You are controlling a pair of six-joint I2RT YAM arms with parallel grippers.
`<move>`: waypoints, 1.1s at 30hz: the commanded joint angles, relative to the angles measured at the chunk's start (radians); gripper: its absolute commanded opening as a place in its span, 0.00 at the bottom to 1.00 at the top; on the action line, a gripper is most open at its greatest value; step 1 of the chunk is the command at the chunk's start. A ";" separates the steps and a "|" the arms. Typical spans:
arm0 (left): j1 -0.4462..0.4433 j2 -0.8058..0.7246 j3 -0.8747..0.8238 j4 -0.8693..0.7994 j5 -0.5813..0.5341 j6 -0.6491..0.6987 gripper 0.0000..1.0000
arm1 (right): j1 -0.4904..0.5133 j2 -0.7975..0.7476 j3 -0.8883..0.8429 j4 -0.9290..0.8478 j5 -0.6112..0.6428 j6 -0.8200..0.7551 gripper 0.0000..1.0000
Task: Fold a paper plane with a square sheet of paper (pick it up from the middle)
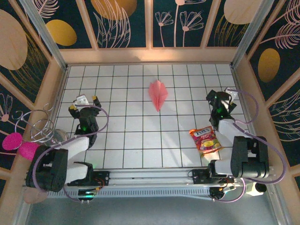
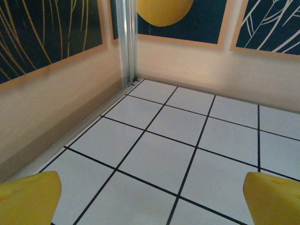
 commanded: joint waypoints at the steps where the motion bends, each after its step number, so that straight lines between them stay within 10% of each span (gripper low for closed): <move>1: 0.043 0.048 -0.013 0.128 0.111 0.038 0.99 | -0.002 0.004 -0.117 0.315 -0.033 -0.087 0.97; 14: 0.210 0.203 -0.079 0.392 0.518 0.024 0.99 | -0.013 0.140 -0.247 0.665 -0.173 -0.231 0.98; 33: 0.210 0.267 -0.113 0.511 0.515 0.030 0.99 | -0.019 0.237 -0.321 0.894 -0.282 -0.269 0.99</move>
